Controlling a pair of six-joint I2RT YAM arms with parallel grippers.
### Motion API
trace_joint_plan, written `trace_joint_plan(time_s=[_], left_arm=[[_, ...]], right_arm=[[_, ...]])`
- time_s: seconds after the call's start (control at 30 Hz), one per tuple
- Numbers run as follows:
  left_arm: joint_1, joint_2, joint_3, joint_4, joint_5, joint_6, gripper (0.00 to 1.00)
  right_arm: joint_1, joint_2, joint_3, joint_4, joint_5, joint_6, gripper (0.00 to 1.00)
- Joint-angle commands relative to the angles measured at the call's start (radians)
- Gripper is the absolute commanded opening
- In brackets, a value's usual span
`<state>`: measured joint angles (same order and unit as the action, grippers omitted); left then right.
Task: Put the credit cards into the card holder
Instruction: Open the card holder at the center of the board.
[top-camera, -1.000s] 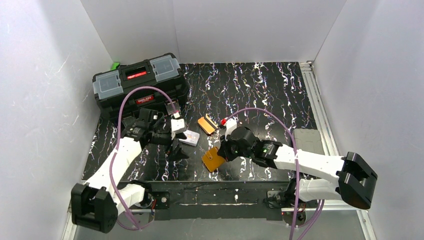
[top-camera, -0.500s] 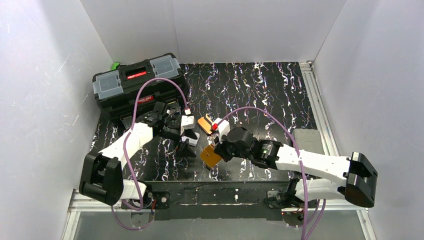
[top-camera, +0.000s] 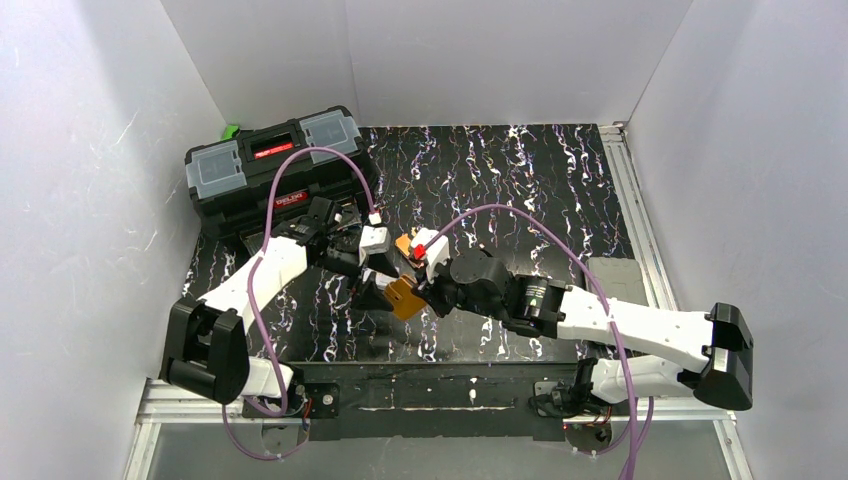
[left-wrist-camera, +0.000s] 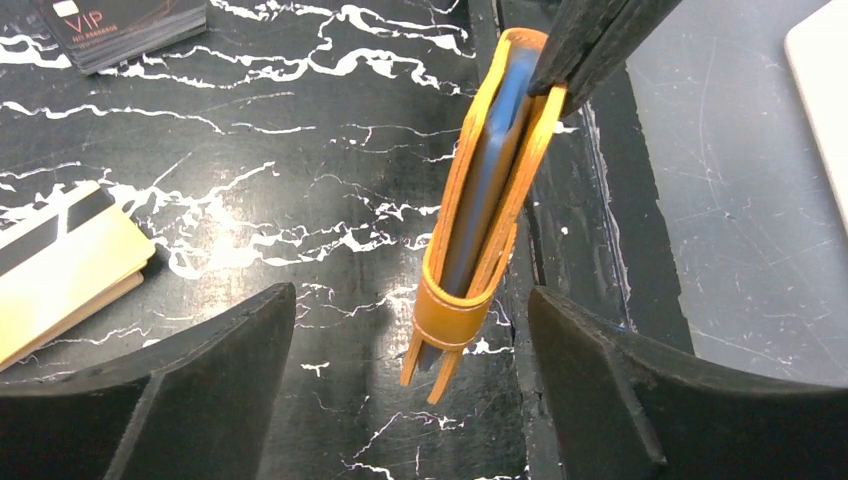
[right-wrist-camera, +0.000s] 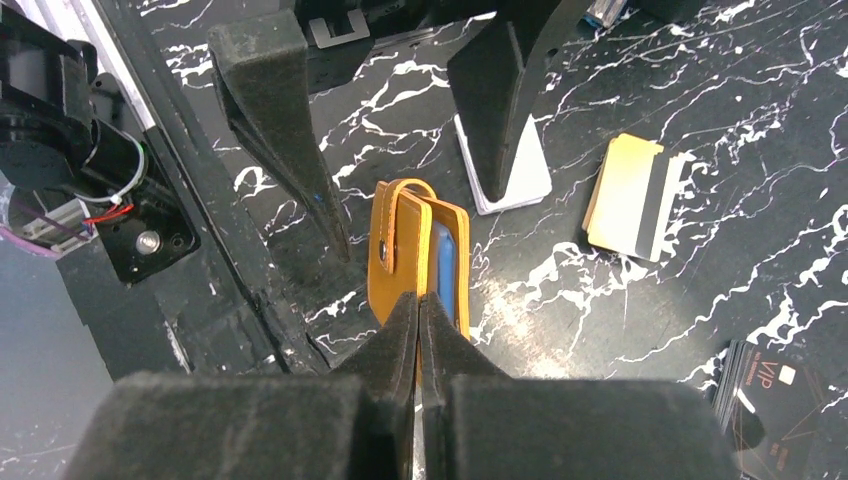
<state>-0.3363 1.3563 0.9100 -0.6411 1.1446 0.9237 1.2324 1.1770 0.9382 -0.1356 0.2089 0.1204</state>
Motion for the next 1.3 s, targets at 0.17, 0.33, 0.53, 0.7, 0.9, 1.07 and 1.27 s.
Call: trace_joint_plan(time_s=[0.17,0.33,0.53,0.7,0.9,1.07,1.27], left_arm=[[-0.004,-0.059,0.091,-0.156,0.087,0.085,0.12],[-0.004,-0.113,0.084,-0.183,0.088,0.062,0.01],[-0.005,-0.176,0.102,-0.237,0.098,0.056,0.01],[-0.006,-0.213,0.128,-0.308,0.088,0.100,0.00],[-0.009,-0.234,0.156,-0.340,0.068,0.102,0.01],[-0.011,-0.233,0.165,-0.343,0.049,0.096,0.01],[-0.014,-0.245,0.170,-0.343,0.043,0.094,0.01]], right_arm=[[0.012,-0.016,0.065,0.045,0.069,-0.031,0.01],[0.010,-0.050,0.026,0.048,0.130,-0.017,0.09],[-0.018,-0.131,-0.011,0.037,0.070,-0.023,0.73],[-0.106,-0.176,0.002,0.039,-0.155,-0.003,0.76],[-0.139,-0.150,0.073,0.033,-0.427,0.011,0.77],[-0.139,-0.124,0.096,0.031,-0.488,0.022,0.79],[-0.138,-0.090,0.123,0.014,-0.450,0.000,0.80]])
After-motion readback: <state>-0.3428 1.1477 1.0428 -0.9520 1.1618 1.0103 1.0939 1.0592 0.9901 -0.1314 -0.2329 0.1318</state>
